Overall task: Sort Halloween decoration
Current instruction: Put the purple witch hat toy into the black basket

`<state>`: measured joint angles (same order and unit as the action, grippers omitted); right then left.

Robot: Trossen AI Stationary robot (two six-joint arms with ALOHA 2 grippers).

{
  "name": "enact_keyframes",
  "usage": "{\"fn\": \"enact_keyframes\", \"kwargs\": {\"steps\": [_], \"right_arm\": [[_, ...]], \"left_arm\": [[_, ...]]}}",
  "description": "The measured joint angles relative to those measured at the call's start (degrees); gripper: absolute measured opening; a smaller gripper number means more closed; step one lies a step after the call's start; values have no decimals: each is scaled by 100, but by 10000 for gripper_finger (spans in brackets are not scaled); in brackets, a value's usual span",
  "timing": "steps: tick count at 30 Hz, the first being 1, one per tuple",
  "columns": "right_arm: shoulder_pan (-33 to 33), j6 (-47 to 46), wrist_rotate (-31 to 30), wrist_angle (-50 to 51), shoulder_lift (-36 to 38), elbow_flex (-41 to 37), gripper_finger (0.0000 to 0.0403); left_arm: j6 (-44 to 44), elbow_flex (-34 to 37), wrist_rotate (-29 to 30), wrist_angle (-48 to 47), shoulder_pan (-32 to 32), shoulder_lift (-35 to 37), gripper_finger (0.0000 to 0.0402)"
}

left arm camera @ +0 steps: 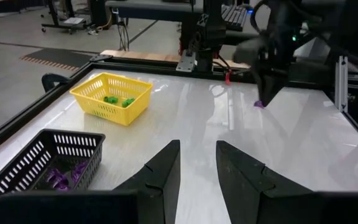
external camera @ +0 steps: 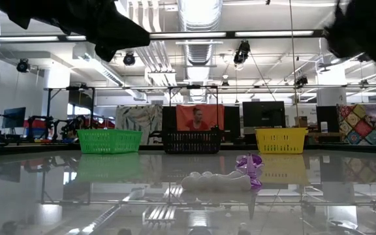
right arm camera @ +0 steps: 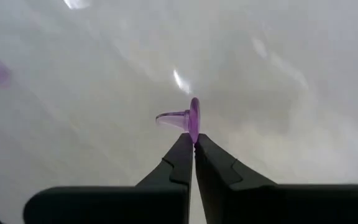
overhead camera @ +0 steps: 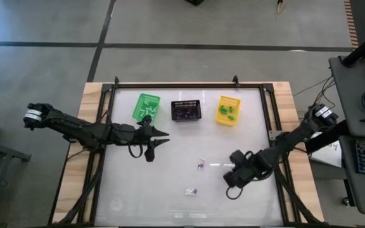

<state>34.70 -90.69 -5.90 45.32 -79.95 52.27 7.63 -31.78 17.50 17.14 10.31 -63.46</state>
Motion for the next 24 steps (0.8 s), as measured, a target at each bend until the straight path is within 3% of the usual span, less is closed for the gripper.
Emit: {"fn": "enact_keyframes", "kwargs": {"steps": [7,11,17,24], "right_arm": [[-918,2110,-2559,-954,196,78,9],[-1843,3817,-3163,-1823,138,81,9],[-3368,5940,-3059,-3534,-134,81,9],[-4498,6854,-2277,-4773,-604,81,9]], "left_arm": [[-25,1,0,101,0,0,86],[-19,1,0,117,0,0,86],[3,-11,0,139,0,0,86],[86,-12,-2,137,0,0,86]]}}
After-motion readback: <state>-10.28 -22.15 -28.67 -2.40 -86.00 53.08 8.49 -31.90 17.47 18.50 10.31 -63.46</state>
